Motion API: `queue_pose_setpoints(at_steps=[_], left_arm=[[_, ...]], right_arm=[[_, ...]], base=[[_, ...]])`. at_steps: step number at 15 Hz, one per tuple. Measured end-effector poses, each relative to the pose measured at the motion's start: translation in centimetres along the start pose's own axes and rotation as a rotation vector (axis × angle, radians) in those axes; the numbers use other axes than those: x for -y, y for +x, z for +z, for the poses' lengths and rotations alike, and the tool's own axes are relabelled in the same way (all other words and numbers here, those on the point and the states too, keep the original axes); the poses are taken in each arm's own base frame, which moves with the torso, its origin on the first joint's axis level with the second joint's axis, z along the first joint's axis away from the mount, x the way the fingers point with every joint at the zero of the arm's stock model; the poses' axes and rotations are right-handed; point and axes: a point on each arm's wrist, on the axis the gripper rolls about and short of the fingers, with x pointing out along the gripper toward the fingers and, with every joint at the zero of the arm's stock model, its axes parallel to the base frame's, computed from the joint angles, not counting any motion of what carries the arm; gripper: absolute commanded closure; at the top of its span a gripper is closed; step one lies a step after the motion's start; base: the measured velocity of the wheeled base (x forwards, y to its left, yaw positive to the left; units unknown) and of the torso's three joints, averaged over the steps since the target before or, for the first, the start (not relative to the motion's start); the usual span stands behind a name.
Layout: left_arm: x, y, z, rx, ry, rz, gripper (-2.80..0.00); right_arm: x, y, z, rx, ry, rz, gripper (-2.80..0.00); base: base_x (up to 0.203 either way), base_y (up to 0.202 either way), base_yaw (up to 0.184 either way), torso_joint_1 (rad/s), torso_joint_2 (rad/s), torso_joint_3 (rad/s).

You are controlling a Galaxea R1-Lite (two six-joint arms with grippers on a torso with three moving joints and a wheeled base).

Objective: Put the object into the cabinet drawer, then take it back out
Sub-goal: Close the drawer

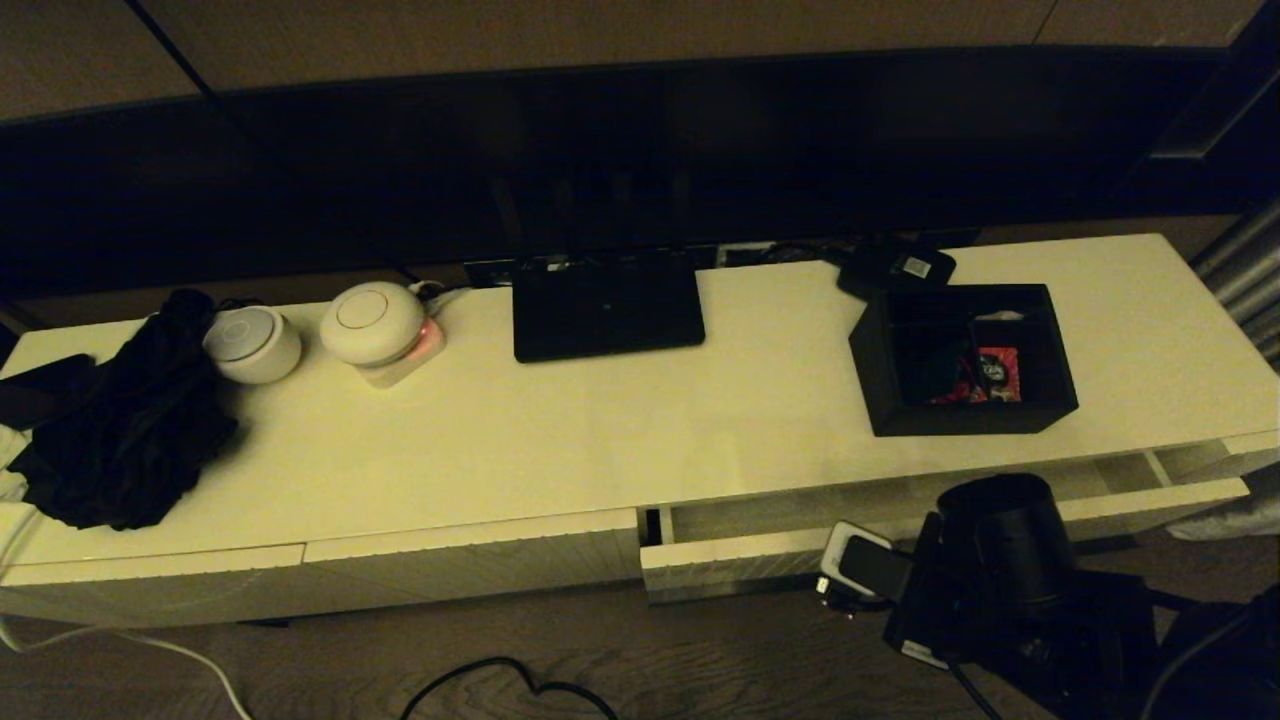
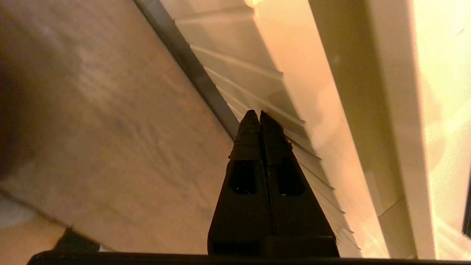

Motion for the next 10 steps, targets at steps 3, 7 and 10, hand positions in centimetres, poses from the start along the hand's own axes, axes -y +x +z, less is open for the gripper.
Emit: queue_pose_setpoints(at_steps=[3, 7, 10], left_arm=[[0.0, 0.0, 0.0, 0.0, 0.0, 0.0, 0.0], [0.0, 0.0, 0.0, 0.0, 0.0, 0.0, 0.0], [0.0, 0.0, 0.0, 0.0, 0.0, 0.0, 0.0]], right_arm=[[0.3, 0.8, 0.7, 0.031, 0.015, -0.022, 0.0], [0.4, 1.3, 0.6, 0.025, -0.015, -0.019, 0.0], [0.7, 1.7, 0.7, 0.034, -0.006, -0.018, 0.0]], base=[[0.0, 0.0, 0.0, 0.0, 0.0, 0.0], [0.0, 0.0, 0.0, 0.0, 0.0, 0.0], [0.0, 0.0, 0.0, 0.0, 0.0, 0.0]])
